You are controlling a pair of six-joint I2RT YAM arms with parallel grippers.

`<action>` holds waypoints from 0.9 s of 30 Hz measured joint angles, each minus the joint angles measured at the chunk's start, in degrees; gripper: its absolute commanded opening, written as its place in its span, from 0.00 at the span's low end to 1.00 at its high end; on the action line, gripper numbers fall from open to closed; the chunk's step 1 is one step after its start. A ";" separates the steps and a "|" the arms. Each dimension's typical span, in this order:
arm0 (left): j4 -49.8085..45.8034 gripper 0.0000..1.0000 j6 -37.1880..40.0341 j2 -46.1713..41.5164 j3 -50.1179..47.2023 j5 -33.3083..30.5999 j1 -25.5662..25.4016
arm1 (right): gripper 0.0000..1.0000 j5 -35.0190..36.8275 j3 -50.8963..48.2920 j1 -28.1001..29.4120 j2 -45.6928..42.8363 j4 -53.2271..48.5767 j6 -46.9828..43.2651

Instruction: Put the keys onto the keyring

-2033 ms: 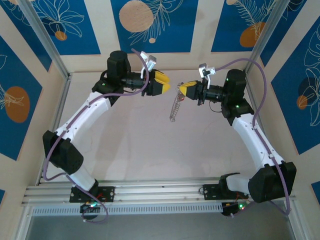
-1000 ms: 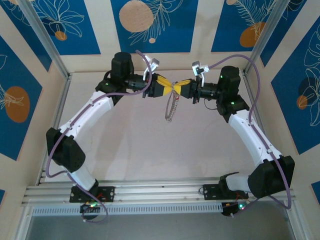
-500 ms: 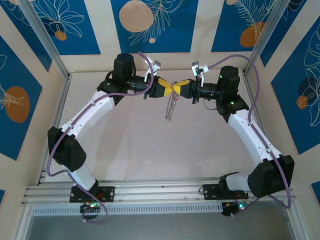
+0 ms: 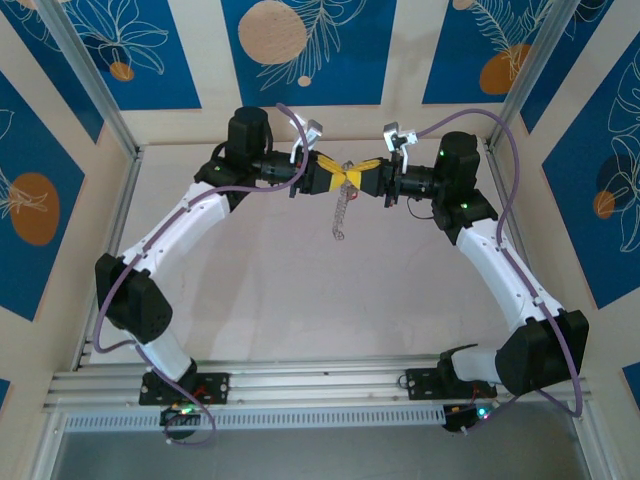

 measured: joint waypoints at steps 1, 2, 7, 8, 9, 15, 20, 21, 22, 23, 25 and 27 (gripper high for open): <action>0.02 0.21 0.00 -0.04 0.00 -0.17 -0.02 | 0.00 0.00 0.00 0.00 0.00 0.00 -0.02; 0.11 0.21 0.00 -0.07 0.00 -0.17 -0.02 | 0.00 0.09 0.00 0.02 0.00 0.00 -0.02; 0.35 0.20 0.00 -0.07 0.00 -0.39 -0.02 | 0.00 0.50 0.00 0.00 0.00 -0.02 -0.02; 0.35 0.19 0.00 -0.07 0.00 -0.46 -0.02 | 0.00 0.61 0.00 0.00 0.00 -0.02 -0.02; 0.37 0.18 0.00 -0.07 0.00 -0.61 -0.02 | 0.00 0.63 0.00 -0.04 0.00 -0.02 -0.02; 0.37 0.15 0.00 -0.11 -0.02 -1.18 -0.02 | 0.00 0.83 0.00 -0.68 0.00 0.00 0.00; 0.42 0.12 -0.02 -0.17 -0.04 -1.25 -0.02 | 0.00 0.81 -0.02 -0.79 0.00 0.02 0.00; 0.44 0.10 -0.04 -0.17 -0.04 -1.27 -0.02 | 0.00 0.81 -0.02 -0.81 0.00 0.02 0.00; 0.59 0.07 -0.09 -0.17 -0.09 -1.38 -0.02 | 0.00 0.81 -0.02 -0.83 0.00 0.02 0.00; 0.83 0.03 -0.17 -0.17 -0.11 -1.49 -0.02 | 0.00 0.79 -0.02 -0.87 0.00 0.07 0.00; 1.36 0.00 -0.50 -0.17 -0.20 -1.68 0.02 | 0.00 0.79 -0.02 -0.92 0.00 0.33 0.02; 1.77 0.00 -0.81 -0.17 -0.24 -1.68 0.02 | 0.00 0.76 -0.02 -0.94 0.00 0.61 0.02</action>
